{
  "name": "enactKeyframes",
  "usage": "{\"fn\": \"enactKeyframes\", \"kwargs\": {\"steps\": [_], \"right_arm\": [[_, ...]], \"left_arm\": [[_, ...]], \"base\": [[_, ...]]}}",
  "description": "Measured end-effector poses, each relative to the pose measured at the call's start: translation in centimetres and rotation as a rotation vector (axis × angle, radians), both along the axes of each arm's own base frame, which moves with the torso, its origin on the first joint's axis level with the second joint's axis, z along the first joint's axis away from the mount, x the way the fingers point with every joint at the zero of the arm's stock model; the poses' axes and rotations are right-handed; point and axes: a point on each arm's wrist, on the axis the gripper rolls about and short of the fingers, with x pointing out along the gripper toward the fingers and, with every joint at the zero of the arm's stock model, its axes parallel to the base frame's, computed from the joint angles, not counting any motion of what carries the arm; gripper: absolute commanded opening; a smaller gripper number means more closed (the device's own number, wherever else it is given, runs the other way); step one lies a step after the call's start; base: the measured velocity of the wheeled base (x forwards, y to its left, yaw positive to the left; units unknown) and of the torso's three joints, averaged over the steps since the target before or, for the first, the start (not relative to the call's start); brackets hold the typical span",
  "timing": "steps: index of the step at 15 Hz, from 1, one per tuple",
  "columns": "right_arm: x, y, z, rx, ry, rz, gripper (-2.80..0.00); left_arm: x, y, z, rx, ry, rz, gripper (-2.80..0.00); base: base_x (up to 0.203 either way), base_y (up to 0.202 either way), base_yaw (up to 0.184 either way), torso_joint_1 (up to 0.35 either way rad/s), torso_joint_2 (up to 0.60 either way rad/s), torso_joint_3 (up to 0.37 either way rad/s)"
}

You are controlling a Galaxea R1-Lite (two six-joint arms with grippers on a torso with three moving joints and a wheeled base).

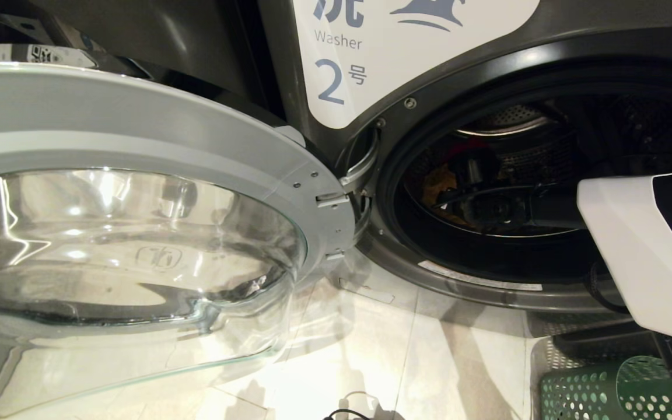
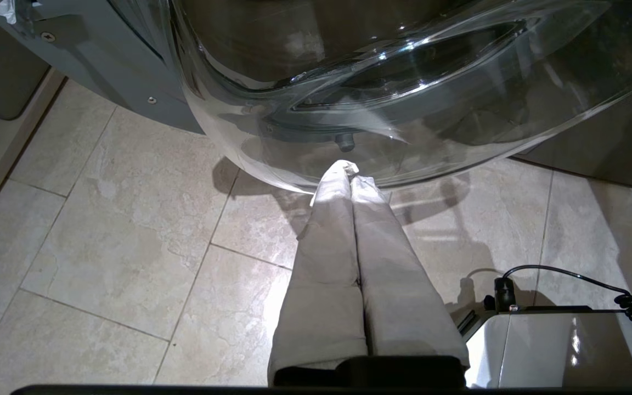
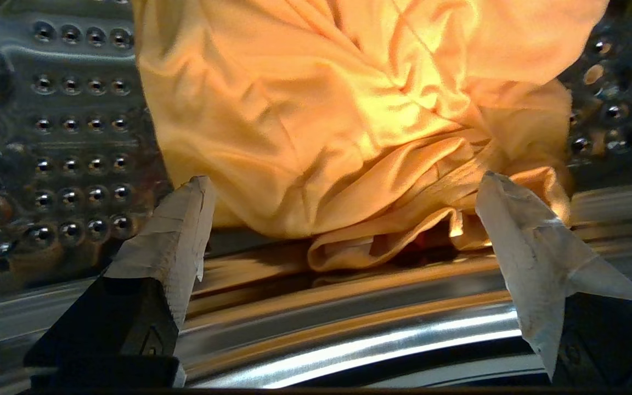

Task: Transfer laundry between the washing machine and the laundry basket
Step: Pick a cloth and place it into the basket

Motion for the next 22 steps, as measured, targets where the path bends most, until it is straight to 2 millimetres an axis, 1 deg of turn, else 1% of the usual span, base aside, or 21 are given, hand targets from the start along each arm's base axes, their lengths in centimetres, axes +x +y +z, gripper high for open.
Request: {"fn": "enactKeyframes", "kwargs": {"steps": [3, 7, 11, 22], "right_arm": [[0.0, 0.0, 0.1, -0.013, 0.001, 0.007, 0.00], [0.1, 0.0, 0.9, -0.033, -0.047, 0.027, 0.00], [0.0, 0.4, 1.0, -0.035, -0.050, 0.032, 0.00], [-0.1, 0.0, 1.6, -0.038, -0.060, 0.026, 0.00]], "left_arm": [[0.0, 0.0, 0.0, 0.000, 0.000, 0.000, -2.80], [0.0, 0.0, 0.0, 0.000, 0.000, 0.000, -2.80], [0.0, 0.0, 0.0, 0.000, 0.000, 0.000, -2.80], [0.0, 0.0, 0.0, 0.002, 0.001, -0.001, -2.80]], "base": [[0.000, 0.000, 0.000, 0.000, 0.00, 0.000], [0.000, 0.000, 0.000, 0.000, 0.00, 0.000], [0.000, 0.000, 0.000, 0.000, 0.00, 0.000], [0.000, 0.000, 0.000, 0.000, 0.00, 0.000]]}}
